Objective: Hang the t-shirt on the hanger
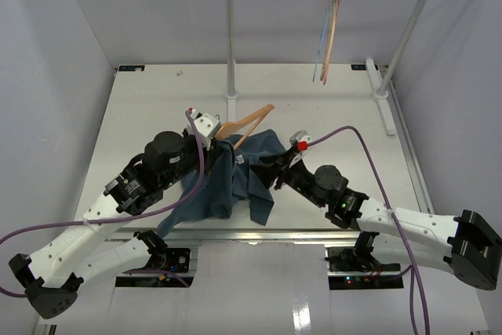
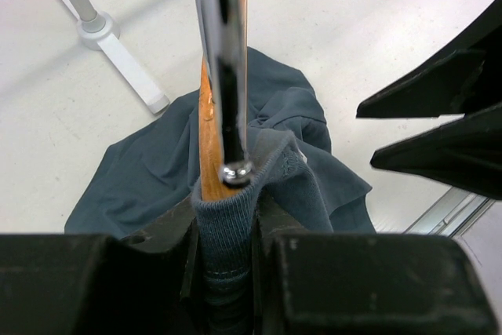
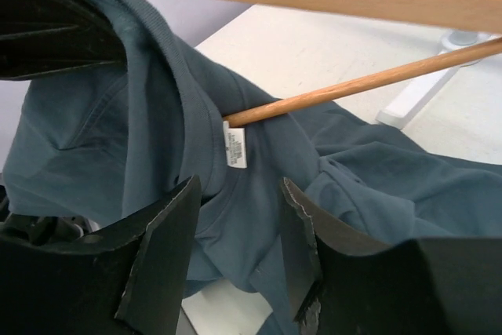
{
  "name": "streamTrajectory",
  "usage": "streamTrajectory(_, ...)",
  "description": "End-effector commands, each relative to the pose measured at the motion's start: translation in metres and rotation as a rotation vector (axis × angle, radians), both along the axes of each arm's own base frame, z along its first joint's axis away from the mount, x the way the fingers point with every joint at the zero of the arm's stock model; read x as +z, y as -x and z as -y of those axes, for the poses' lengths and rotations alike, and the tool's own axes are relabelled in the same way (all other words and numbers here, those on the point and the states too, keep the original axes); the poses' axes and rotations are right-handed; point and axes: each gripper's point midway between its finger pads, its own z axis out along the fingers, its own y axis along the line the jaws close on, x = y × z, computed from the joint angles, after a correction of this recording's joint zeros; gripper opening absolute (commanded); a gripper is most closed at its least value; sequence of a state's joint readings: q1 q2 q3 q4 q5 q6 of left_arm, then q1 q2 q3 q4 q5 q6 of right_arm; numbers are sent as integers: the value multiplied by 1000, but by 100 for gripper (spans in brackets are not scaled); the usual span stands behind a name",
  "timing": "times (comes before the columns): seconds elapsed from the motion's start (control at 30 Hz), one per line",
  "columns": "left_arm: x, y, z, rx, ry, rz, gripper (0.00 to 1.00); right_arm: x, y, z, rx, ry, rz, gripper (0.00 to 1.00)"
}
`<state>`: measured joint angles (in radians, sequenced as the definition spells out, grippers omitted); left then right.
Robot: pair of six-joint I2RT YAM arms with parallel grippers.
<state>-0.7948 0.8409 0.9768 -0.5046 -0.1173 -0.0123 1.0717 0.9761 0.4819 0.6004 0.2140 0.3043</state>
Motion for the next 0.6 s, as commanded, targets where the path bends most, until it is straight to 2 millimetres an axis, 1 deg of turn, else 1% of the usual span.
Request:
streamTrajectory(0.0,39,-3,-2,37,115,82,0,21,5,-14,11,-115,29,53)
streamTrajectory(0.07,40,-3,-2,37,118,83,0,24,6,-18,2,-127,32,51)
streamTrajectory(0.13,40,-3,-2,37,119,83,0,21,4,-23,-12,-120,23,50)
streamTrajectory(0.37,44,-2,-4,40,131,96,0,-6,-2,-29,-56,-96,-50,48)
streamTrajectory(0.57,48,-1,-5,42,142,105,0,-15,0,-38,-38,-104,-94,49)
